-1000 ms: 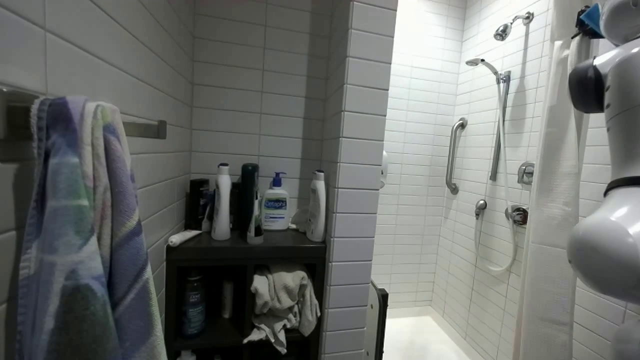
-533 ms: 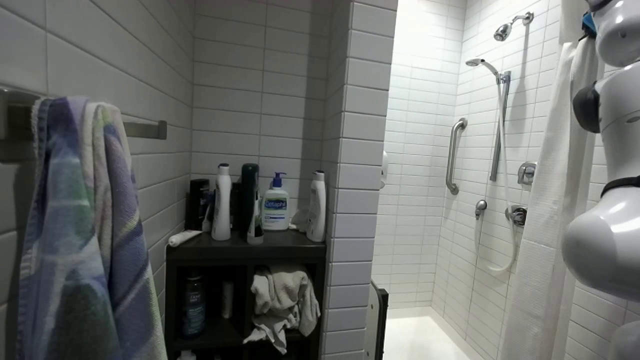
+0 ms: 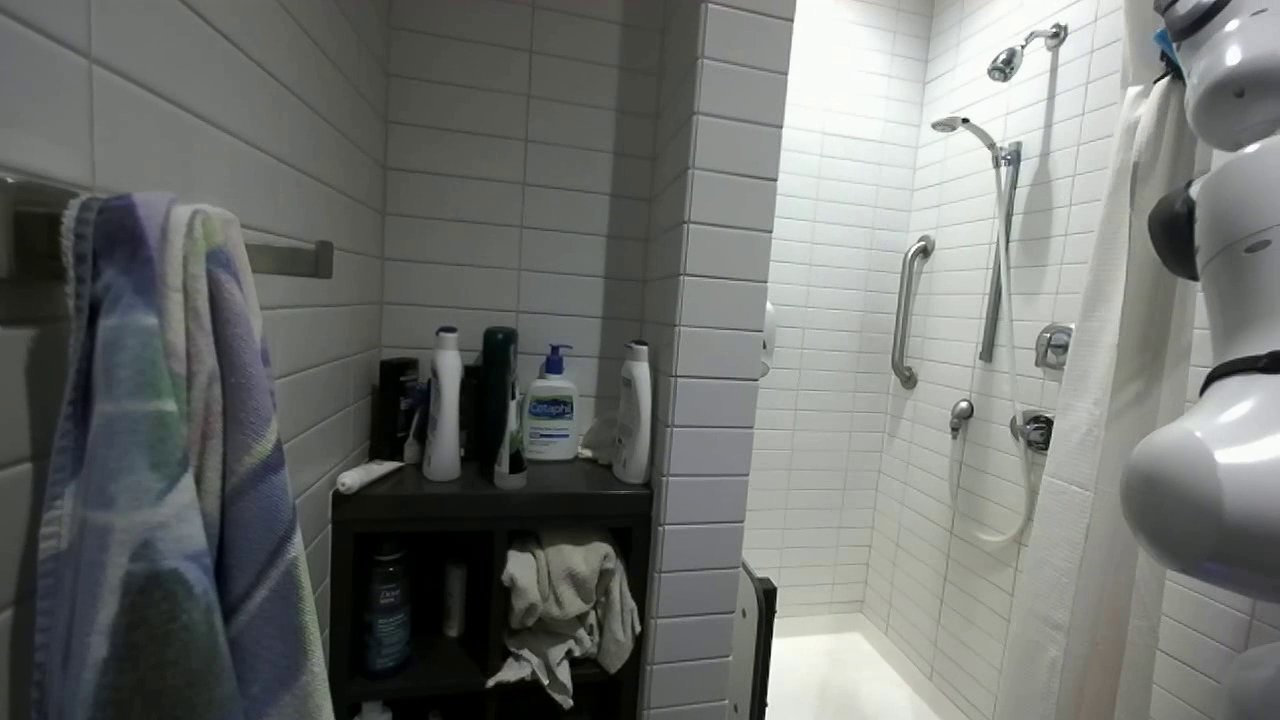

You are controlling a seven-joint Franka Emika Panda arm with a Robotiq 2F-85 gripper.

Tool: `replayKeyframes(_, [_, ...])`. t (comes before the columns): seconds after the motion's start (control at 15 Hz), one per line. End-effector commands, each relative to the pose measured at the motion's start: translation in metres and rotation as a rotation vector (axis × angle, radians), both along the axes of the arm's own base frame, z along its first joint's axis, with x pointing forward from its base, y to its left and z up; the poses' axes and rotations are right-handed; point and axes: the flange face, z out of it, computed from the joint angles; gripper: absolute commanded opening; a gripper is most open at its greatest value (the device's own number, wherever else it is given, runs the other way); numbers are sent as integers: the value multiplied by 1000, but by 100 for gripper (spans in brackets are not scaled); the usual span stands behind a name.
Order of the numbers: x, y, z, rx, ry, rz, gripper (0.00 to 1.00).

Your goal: Slide the shower curtain to the right

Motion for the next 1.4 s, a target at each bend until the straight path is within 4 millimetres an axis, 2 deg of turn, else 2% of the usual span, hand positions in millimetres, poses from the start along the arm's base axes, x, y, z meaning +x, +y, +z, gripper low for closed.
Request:
replayKeyframes(0.0, [5, -33, -44, 133, 56, -40, 1])
replayKeyframes(0.53, [8, -33, -40, 148, 32, -110, 1])
replayKeyframes(0.6, [6, -34, -40, 149, 33, -117, 28])
replayKeyframes(0.67, [11, 1, 1, 26, -33, -83, 3])
replayKeyframes(0.93, [9, -28, -32, 126, 25, -102, 27])
replayKeyframes(1.07, [7, -42, -48, 145, 35, -115, 28])
replayKeyframes(1.33, [8, -40, -45, 140, 34, -112, 28])
